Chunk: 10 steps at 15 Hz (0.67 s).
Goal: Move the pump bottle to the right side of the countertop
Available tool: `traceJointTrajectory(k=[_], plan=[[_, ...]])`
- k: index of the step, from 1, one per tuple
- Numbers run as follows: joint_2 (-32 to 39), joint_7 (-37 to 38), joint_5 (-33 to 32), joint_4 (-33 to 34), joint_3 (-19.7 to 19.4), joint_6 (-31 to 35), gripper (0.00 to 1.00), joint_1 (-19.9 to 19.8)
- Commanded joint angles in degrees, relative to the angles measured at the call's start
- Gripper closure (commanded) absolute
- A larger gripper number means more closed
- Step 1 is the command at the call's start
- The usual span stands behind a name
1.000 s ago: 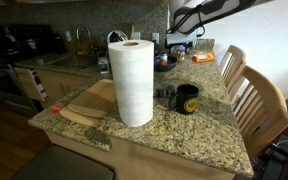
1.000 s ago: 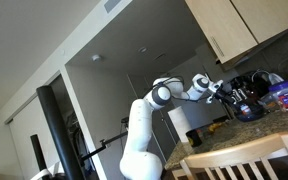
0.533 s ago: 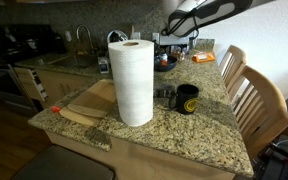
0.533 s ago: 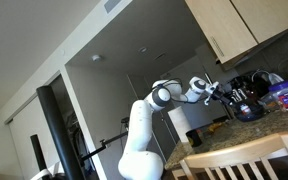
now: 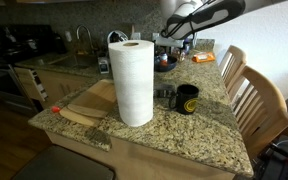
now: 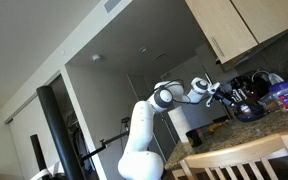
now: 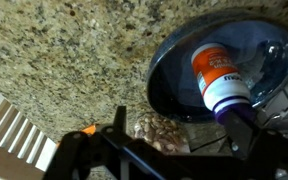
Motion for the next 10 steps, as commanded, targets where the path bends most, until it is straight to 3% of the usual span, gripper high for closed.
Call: traceJointTrajectory(k=[1, 6, 10], plan=[[4.76, 9.95, -0.37, 5.42, -2.89, -0.6, 0.0, -0.02], [4.05, 10.49, -0.27, 3.39, -3.75, -0.23, 0.0, -1.35], [2.42, 9.13, 1.52, 2.83, -3.58, 3.98, 0.0, -4.32]])
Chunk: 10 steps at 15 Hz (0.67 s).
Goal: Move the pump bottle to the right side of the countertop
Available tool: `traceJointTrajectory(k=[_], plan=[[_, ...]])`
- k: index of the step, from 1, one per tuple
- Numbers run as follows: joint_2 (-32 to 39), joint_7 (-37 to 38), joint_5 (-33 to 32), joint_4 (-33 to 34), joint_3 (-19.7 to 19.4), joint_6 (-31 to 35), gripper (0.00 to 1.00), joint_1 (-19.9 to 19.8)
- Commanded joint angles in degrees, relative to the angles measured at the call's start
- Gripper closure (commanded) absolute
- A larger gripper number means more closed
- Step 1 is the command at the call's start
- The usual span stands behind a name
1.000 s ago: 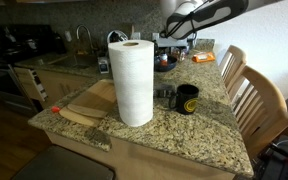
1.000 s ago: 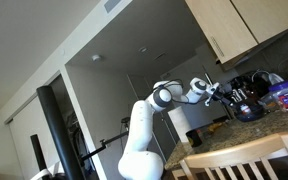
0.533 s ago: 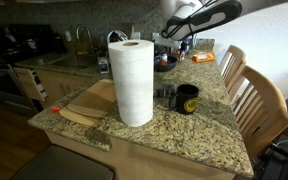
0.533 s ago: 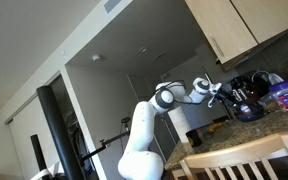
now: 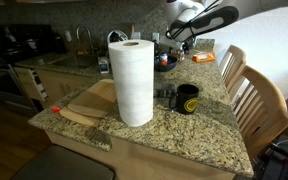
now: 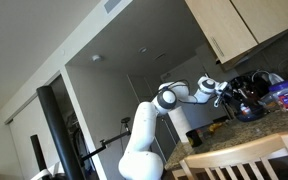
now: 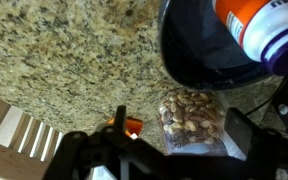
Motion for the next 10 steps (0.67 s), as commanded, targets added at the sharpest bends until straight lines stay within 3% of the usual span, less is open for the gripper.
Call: traceJointTrajectory(k=[1, 4, 8, 10], plan=[[-2.05, -1.64, 1.3, -0.85, 0.36, 3.86, 0.0, -3.46], [-3.32, -5.72, 2.32, -2.35, 0.62, 8.19, 0.0, -7.43], [-5.79, -25.79, 10.21, -6.63, 7.83, 17.63, 0.0, -18.57], [-6.4, -34.66, 10.56, -8.31, 14.82, 20.51, 0.0, -26.78]])
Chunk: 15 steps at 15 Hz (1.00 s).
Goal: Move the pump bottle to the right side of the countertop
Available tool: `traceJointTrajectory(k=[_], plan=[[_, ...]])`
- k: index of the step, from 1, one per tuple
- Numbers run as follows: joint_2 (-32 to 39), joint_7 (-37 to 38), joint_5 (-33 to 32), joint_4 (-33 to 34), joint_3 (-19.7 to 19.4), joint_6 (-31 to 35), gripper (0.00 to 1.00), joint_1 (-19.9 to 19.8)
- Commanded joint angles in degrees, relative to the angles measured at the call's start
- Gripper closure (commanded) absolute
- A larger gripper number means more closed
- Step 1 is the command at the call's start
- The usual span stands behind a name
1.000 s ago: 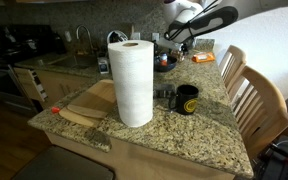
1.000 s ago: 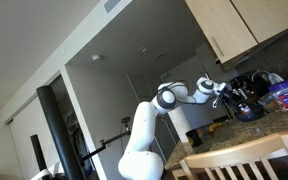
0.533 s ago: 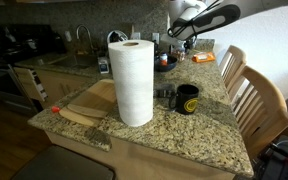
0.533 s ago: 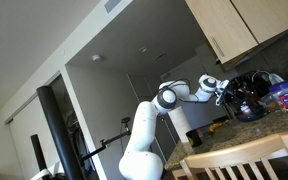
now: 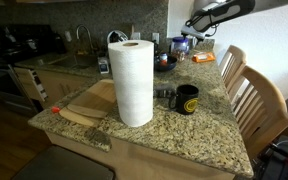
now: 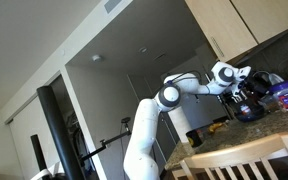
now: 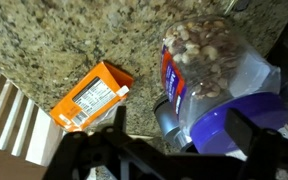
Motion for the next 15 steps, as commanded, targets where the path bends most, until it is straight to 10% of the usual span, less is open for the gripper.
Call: traceJointTrajectory(k=[1, 4, 5, 8, 9, 10, 15], plan=[[-2.92, -15.43, 2.16, -5.8, 11.95, 5.51, 0.0, -12.95], [-1.86, -28.34, 3.95, -4.96, 20.41, 3.2, 0.0, -21.89], [-0.75, -21.26, 1.99, -2.85, 15.53, 3.46, 0.0, -17.46], [-0.75, -26.5, 2.65, -3.19, 19.14, 3.44, 0.0, -21.34], [-0.82, -35.36, 13.67, -1.78, 13.94, 0.48, 0.0, -17.42], [-0.42, -37.91, 10.58, -1.71, 23.19, -2.21, 0.0, -23.75], [-4.95, -51.82, 12.16, -8.65, 25.02, -7.09, 0.0, -24.24]])
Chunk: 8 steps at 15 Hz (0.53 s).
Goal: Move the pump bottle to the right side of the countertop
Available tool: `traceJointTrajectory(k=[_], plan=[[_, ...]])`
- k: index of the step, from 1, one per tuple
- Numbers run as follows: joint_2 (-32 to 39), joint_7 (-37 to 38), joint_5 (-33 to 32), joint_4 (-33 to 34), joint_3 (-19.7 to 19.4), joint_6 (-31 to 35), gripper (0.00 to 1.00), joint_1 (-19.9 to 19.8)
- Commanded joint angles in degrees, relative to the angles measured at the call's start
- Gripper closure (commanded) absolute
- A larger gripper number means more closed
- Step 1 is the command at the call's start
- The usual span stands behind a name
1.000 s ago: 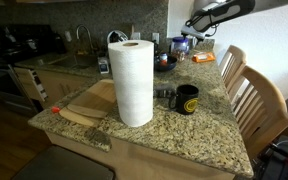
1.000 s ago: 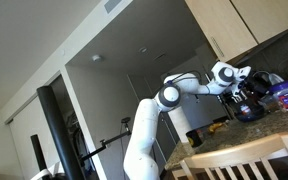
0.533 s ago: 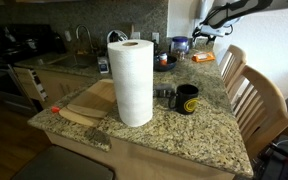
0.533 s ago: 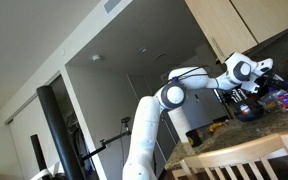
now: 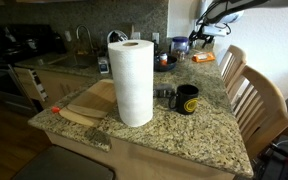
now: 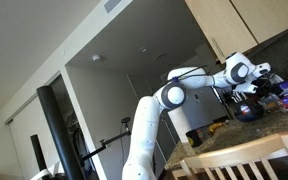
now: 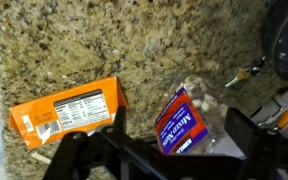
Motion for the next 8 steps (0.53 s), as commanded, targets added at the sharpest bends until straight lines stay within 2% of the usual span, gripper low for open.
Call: traceJointTrajectory(k=[1, 2, 5, 6, 7, 8], plan=[[-4.22, -10.09, 0.53, -6.33, 2.5, -3.54, 0.0, -2.38], [-5.58, -16.04, 6.33, -7.23, -5.16, -3.93, 0.0, 2.99], [-8.53, -27.47, 8.08, -12.03, -9.32, -2.9, 0.0, 4.89], [-9.58, -25.95, 4.5, -13.89, -13.63, 2.6, 0.0, 7.0], [-5.24, -25.07, 8.67, -7.3, -12.79, -2.04, 0.0, 7.77], [-6.11, -25.66, 7.83, -8.61, -14.56, -0.37, 0.0, 8.38]])
